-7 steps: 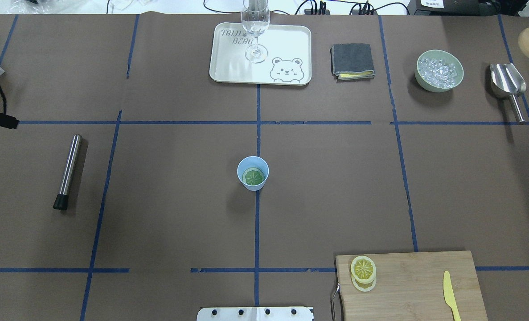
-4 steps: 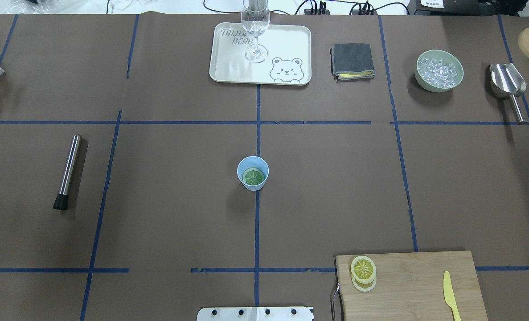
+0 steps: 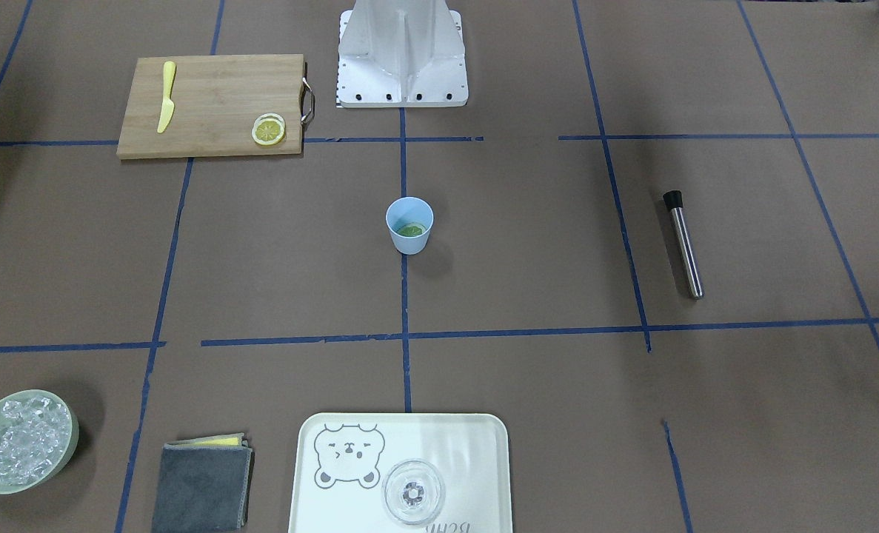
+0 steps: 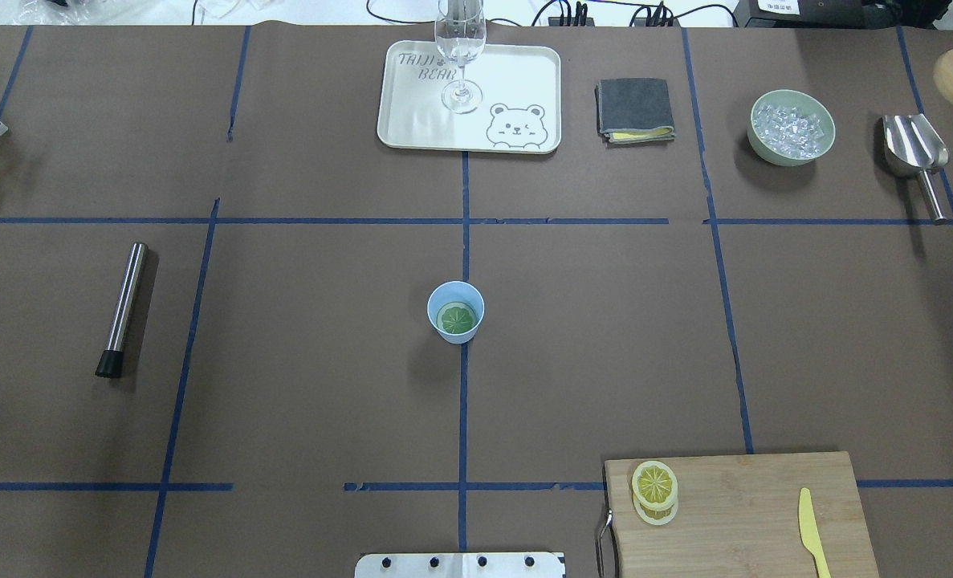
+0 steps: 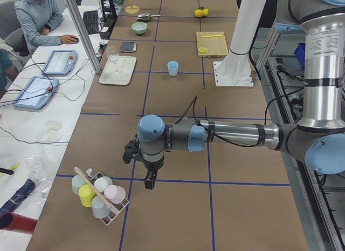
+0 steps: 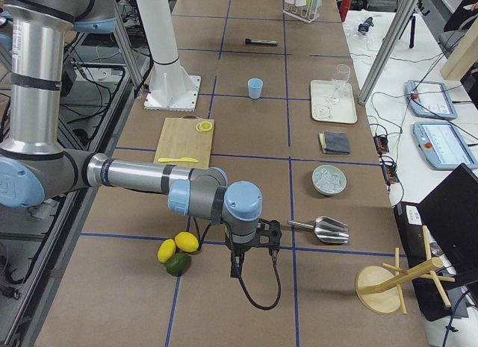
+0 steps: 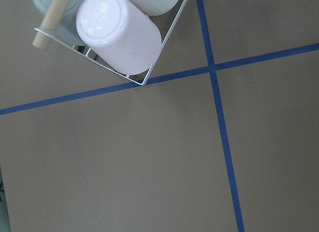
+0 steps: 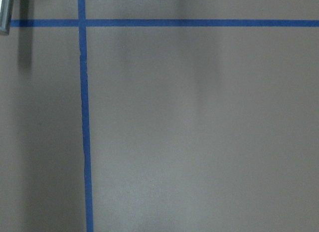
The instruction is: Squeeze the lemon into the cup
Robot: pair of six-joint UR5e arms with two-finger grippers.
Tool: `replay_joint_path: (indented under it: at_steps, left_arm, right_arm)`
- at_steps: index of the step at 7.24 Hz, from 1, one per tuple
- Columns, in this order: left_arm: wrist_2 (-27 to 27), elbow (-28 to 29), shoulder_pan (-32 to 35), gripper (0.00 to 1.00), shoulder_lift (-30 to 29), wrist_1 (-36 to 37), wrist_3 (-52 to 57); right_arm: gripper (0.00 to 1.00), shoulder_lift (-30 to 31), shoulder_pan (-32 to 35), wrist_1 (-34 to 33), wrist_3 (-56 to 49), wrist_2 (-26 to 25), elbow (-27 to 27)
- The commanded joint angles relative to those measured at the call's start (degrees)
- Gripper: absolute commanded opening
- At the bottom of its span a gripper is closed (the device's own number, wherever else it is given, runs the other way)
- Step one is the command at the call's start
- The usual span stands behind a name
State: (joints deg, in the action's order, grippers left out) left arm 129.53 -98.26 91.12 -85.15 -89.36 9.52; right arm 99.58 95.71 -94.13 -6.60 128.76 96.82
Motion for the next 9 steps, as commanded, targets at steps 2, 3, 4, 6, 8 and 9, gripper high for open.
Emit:
replay_joint_path:
  at_steps: [2, 3, 4, 6, 8, 9]
  left_arm:
    - [0.3, 0.0, -0.1, 1.00, -0.7, 0.1, 0.0]
    - [0.1, -1.1, 0.0, 1.00, -0.4, 0.3, -0.1]
    - [0.1, -1.4, 0.2, 1.00, 0.2, 0.3, -0.1]
    - [-0.2, -2.5, 2.6, 1.00, 0.1, 0.2, -0.2]
    - [0.1, -2.6, 2.7, 1.00, 0.1, 0.0, -0.1]
    - [0.1, -2.6, 2.8, 1.00, 0.1, -0.1, -0.1]
  right_arm:
    - [1.00, 0.0, 0.0, 0.0, 0.0, 0.0, 0.0]
    - [1.00, 0.0, 0.0, 0.0, 0.0, 0.0, 0.0]
    - [1.00, 0.0, 0.0, 0.0, 0.0, 0.0, 0.1]
    - [1.00, 0.0, 0.0, 0.0, 0.0, 0.1, 0.0]
    - [1.00, 0.1, 0.0, 0.0, 0.0, 0.1, 0.1]
    - [1.00, 0.1, -0.2, 0.0, 0.0, 0.1, 0.0]
